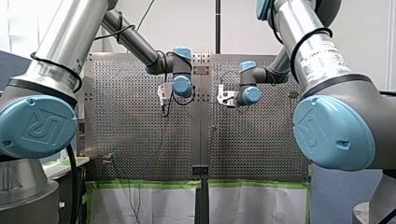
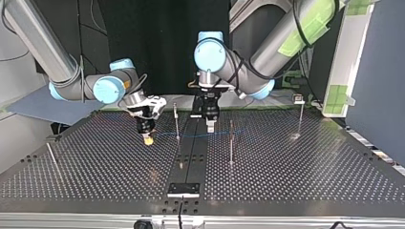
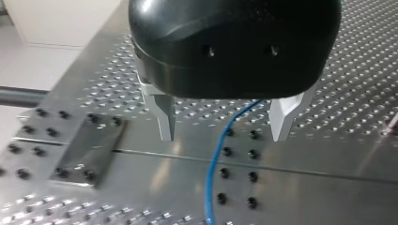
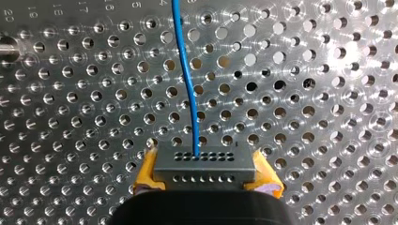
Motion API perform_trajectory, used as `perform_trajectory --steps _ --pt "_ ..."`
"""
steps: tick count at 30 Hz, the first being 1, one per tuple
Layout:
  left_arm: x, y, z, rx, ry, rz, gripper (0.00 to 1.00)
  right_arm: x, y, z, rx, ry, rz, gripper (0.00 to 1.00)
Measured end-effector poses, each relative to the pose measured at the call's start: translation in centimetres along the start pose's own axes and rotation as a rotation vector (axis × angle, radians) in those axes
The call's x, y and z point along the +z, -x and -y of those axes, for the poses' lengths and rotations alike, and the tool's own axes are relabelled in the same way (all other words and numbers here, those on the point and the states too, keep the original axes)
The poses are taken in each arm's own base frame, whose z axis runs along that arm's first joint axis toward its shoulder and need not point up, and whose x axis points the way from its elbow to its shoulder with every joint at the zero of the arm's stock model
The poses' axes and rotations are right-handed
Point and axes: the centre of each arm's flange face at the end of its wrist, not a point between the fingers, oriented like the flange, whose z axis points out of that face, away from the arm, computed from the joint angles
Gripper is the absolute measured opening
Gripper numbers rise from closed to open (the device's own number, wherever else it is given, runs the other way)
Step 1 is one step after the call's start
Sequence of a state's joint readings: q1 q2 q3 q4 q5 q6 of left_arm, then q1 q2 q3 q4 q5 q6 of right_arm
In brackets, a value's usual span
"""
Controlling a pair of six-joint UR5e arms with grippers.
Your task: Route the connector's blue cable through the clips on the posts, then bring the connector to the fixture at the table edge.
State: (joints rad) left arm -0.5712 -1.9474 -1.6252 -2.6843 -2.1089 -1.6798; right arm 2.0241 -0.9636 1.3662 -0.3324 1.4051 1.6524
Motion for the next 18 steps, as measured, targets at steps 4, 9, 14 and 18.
perform_trajectory --steps 4,9,14,18 --pt "0.8 -0.8 0.8 0.012 -0.004 -0.014 1.00 0.0 0.0 0.1 0.000 -0.002 0.001 0.00" --pt "1.8 -1.2 1.6 0.007 -0.006 -0.008 1.00 0.0 0.0 0.3 -0.001 -0.004 -0.005 0.00" --pt "2.6 0.1 2.0 -0.004 0.008 0.010 1.00 0.1 -0.1 0.2 -0.002 -0.004 -0.010 0.00" --pt "3.0 0.7 2.1 -0.006 0.018 0.017 1.00 0.1 -0.1 0.1 -0.002 -0.003 -0.010 0.00"
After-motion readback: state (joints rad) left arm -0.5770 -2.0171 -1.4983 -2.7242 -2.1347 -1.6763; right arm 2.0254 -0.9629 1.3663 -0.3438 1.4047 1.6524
